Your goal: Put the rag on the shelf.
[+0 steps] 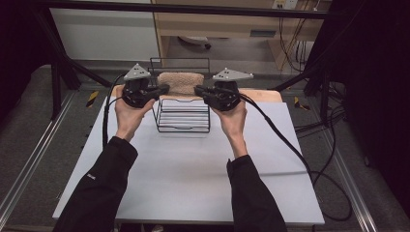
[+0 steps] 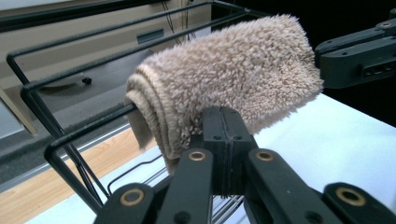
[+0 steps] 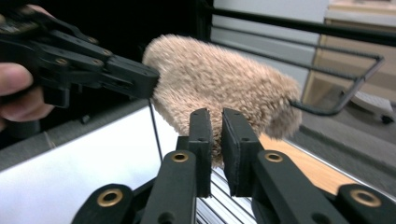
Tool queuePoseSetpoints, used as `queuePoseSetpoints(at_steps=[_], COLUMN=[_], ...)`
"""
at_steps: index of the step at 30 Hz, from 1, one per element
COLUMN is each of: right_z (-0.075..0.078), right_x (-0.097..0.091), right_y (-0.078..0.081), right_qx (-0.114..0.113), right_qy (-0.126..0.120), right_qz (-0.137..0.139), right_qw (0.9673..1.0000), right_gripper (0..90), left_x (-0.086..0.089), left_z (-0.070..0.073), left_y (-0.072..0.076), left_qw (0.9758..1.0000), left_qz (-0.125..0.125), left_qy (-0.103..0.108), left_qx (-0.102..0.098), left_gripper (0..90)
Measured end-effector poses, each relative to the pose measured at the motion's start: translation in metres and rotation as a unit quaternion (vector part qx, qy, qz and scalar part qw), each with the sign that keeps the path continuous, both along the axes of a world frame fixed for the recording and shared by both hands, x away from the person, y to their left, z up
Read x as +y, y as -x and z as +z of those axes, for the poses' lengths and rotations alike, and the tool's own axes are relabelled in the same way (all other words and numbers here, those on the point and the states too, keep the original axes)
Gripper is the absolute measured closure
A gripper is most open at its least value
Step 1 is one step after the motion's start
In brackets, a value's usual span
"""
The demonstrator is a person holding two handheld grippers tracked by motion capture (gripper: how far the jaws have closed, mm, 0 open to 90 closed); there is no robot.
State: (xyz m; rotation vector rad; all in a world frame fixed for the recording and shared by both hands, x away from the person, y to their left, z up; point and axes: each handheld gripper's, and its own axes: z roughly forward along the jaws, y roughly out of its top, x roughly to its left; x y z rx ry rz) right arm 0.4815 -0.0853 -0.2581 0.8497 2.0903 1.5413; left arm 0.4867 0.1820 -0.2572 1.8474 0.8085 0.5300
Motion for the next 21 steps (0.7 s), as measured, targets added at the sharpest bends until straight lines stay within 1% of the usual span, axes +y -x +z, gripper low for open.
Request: queuePoseSetpoints(at_steps=[3,5,8,11,13,16,19,21], right_z=[-0.003,-0.006,-0.009,-0.011,-0.011,-0.012,-0.011,-0.01], right_x=[0.002,0.003,0.005,0.007,0.007,0.008,0.007,0.007], right_y=[-0.004,-0.007,-0.011,-0.014,-0.016,-0.017,-0.014,-0.01], right_qx=[0.005,0.009,0.008,0.007,0.004,0.003,-0.006,-0.01], right_qy=[0.012,0.017,0.02,0.017,0.018,0.017,0.018,0.016], right_qz=[-0.011,-0.02,-0.03,-0.037,-0.038,-0.038,-0.03,-0.025], right_qw=[0.9999,0.9996,0.9993,0.9992,0.9991,0.9991,0.9994,0.9995], right_gripper=[84.2,84.4,84.5,84.5,84.1,81.4,77.4,75.0], left_x=[0.0,0.0,0.0,0.0,0.001,0.001,0.001,0.003], left_z=[-0.003,-0.004,-0.005,-0.006,-0.007,-0.007,-0.005,-0.003], left_y=[-0.002,-0.003,-0.005,-0.008,-0.009,-0.009,-0.006,-0.003], left_qw=[1.0,1.0,1.0,1.0,0.9999,0.9999,0.9999,0.9999], left_qz=[0.002,0.002,0.004,0.006,0.008,0.008,0.005,0.004], left_qy=[0.006,0.003,0.004,0.007,0.007,0.007,0.011,0.009], left_qx=[0.002,0.003,0.001,0.001,-0.002,-0.001,-0.002,-0.004], left_gripper=[89.6,89.5,89.5,89.5,89.5,89.3,87.4,85.2])
